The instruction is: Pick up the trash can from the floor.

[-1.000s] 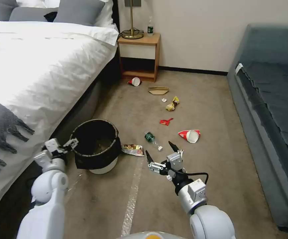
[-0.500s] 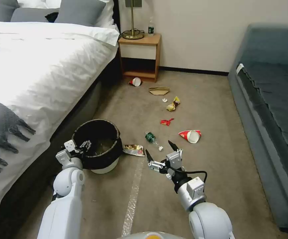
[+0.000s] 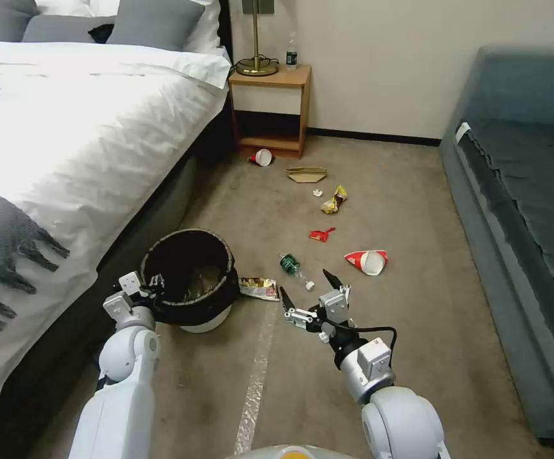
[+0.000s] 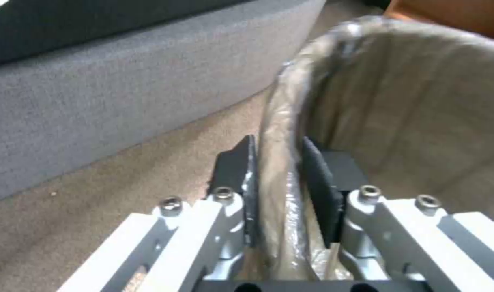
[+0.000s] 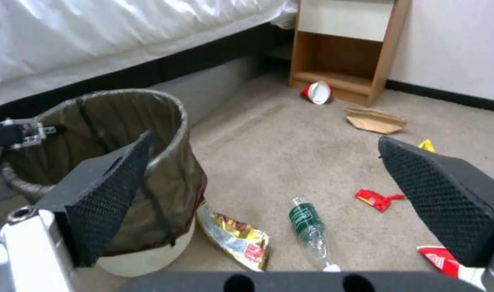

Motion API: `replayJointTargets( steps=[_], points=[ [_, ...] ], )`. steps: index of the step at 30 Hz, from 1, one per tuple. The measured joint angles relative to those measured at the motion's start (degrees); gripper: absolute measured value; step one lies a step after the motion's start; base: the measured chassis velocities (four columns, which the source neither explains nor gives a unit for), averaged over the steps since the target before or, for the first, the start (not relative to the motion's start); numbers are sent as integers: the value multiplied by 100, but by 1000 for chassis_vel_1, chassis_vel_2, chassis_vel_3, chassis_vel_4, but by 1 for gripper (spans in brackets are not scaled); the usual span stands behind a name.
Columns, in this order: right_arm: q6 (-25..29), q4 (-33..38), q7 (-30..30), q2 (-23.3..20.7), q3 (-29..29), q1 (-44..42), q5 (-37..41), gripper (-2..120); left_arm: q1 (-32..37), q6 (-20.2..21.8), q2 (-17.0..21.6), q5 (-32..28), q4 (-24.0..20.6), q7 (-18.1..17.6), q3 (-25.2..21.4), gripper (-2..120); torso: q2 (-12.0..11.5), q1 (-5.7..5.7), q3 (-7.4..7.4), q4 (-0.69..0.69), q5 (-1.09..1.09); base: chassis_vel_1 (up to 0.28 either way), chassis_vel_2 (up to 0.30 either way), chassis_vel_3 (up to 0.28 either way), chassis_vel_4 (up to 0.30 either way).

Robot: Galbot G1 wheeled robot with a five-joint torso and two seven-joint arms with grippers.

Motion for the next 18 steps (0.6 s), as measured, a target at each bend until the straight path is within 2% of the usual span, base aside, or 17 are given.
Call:
replayJointTargets(
  steps=[4,11,14,15,17,18],
  points=[
    [2,0,0,0,0,0,1,100,31,1,2,-42,-38,12,-30,7,0,1,0,-1,-1,0,0,0,0],
    [5,0,0,0,0,0,7,100,152,39,-15,-76,-265,13,-48,7,0,1,1,-2,-6,0,0,0,0],
    [7,1,0,0,1,-1,16,100,321,120,-49,-143,-752,11,-104,6,-1,1,1,-4,-6,0,0,0,0],
    [7,1,0,0,1,-1,16,100,321,120,-49,-143,-752,11,-104,6,-1,1,1,-4,-6,0,0,0,0],
    [15,1,0,0,1,-3,26,100,466,148,-103,-160,-1187,7,-192,6,-1,1,2,-2,-3,0,0,0,0],
    [15,1,0,0,1,-3,26,100,466,148,-103,-160,-1187,7,-192,6,-1,1,2,-2,-3,0,0,0,0]
  ],
)
